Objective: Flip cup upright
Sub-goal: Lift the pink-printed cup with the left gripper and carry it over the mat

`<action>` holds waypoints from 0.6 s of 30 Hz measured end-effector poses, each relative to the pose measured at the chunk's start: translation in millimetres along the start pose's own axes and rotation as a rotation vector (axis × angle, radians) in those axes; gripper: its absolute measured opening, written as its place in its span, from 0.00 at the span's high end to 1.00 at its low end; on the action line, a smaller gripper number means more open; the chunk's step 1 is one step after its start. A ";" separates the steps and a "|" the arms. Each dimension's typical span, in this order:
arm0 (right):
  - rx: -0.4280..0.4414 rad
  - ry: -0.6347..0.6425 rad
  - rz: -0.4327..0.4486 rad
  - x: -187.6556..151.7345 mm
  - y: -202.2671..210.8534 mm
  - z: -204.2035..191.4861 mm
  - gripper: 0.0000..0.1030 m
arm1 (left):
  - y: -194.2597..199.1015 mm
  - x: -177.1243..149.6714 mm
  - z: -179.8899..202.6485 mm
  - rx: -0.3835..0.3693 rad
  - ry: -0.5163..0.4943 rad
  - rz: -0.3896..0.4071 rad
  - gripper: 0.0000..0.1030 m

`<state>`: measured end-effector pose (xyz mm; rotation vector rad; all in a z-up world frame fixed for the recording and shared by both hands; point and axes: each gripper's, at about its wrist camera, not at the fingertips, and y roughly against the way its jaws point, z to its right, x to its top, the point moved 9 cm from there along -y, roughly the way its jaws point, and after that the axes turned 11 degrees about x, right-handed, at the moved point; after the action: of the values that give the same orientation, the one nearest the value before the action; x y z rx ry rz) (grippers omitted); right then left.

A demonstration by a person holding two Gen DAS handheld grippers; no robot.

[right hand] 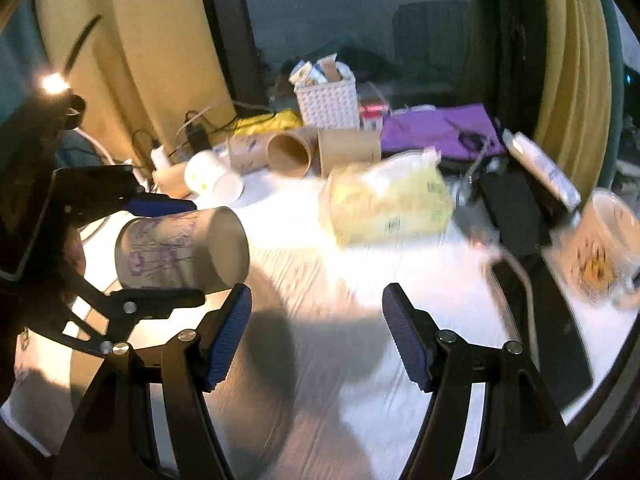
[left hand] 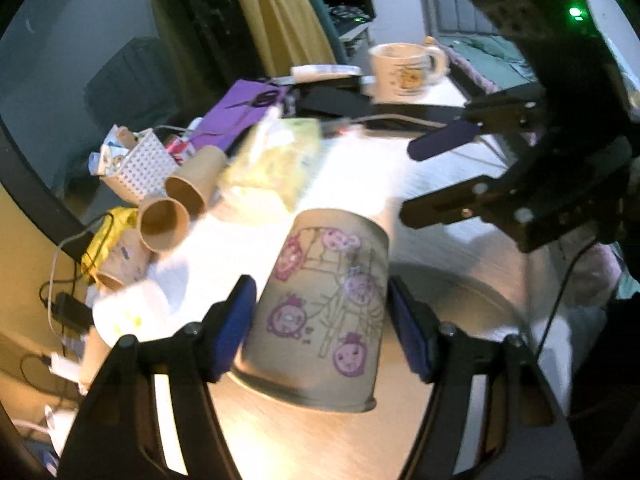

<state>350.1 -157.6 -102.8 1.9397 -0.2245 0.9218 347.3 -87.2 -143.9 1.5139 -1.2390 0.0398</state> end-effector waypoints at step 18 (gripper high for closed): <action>0.083 -0.034 -0.034 -85.4 11.2 -50.8 0.31 | 36.0 -64.2 81.7 -0.084 -0.021 -0.054 0.34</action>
<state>258.8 -140.0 -139.7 2.0308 -0.1750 0.8890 247.4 -98.8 -188.5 1.4771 -1.2012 -0.0634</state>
